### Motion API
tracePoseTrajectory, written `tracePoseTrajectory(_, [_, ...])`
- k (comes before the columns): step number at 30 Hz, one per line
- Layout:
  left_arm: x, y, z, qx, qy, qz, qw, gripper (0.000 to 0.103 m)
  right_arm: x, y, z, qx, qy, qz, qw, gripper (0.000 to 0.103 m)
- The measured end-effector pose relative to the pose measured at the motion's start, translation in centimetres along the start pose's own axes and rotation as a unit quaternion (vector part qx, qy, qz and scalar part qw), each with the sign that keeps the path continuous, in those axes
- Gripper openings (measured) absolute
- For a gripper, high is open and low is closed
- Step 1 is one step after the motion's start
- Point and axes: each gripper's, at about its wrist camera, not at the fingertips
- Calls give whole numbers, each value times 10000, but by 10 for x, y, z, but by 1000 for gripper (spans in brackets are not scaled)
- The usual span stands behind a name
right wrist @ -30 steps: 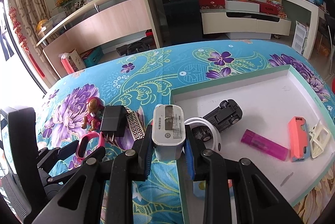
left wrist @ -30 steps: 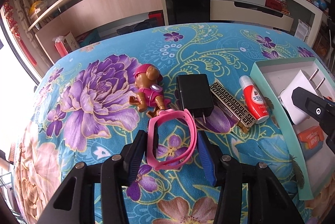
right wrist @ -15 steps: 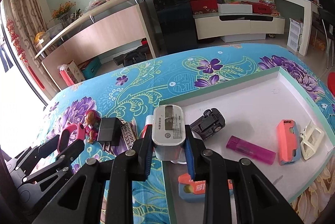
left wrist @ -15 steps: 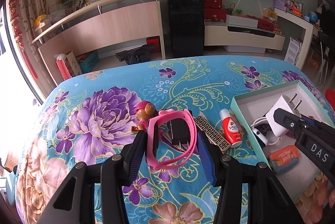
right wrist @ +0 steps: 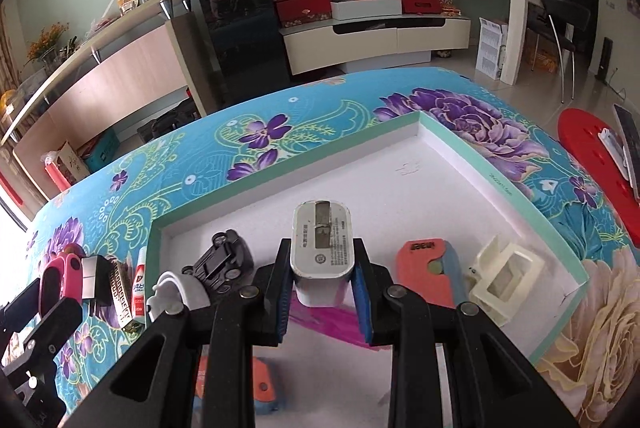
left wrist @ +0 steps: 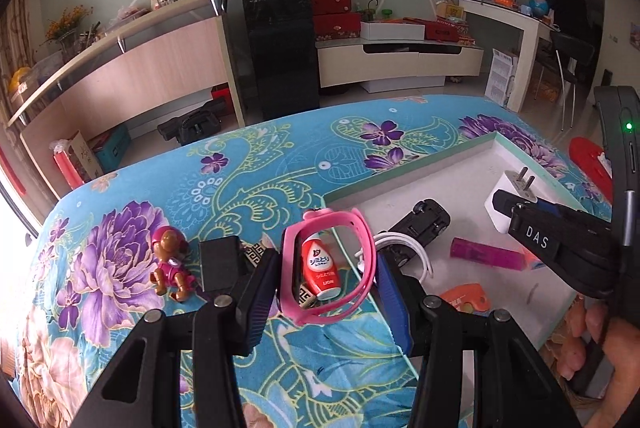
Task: Organize rigid objects
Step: 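Carry the pink band in the left gripper while the right gripper carries the charger over the tray, then lower and release the pink band with the left gripper while the right gripper releases the charger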
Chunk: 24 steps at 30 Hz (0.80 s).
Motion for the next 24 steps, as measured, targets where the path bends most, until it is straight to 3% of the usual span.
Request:
tracePoseTrajectory(8, [18, 13, 45, 313, -359, -51, 9989, 52, 3, 6, 24, 137, -233, 76, 9996, 28])
tracePoseTrajectory(12, [26, 16, 55, 238, -571, -41, 9981, 53, 3, 7, 25, 120, -212, 82, 9997, 28])
tracePoseTrajectory(24, [45, -1, 67, 391, -395, -305, 9980, 53, 8, 3, 29, 199, 7, -96, 9998, 28])
Point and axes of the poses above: each gripper's, at about its wrist camera, not at the fingertips, and x roughly the way its jaws point, z to its right, y to its top, and after that the axes turned 13 degrees about z, right-handed
